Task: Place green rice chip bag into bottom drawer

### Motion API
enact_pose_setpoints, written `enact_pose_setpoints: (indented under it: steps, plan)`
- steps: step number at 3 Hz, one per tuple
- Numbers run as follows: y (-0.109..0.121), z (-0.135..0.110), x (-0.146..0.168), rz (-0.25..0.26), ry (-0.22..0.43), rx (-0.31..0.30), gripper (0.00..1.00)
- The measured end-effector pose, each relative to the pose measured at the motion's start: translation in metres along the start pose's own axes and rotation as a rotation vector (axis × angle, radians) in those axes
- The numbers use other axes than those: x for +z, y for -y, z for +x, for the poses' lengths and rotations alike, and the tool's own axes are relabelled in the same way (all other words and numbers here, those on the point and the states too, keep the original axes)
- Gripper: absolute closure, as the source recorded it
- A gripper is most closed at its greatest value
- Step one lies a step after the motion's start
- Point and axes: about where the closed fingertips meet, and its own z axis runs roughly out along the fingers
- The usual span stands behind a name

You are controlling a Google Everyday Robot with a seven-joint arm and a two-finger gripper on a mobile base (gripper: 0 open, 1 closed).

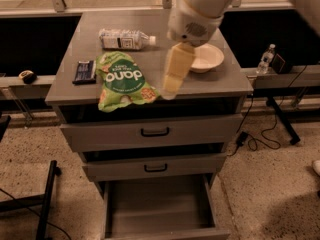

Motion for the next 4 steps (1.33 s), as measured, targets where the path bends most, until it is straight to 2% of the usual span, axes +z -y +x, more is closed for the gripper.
enact_pose_setpoints:
  steps: [1,2,3,4]
  plan:
    - [0.006,-0.043,0.047,-0.005,-0.009,0.016,0.0]
    - [0.005,-0.061,0.094,0.019,-0.008,0.035,0.0]
    - [-0.005,-0.071,0.134,0.039,0.025,-0.003,0.16]
    - [-0.007,-0.066,0.164,0.038,0.017,-0.031,0.4]
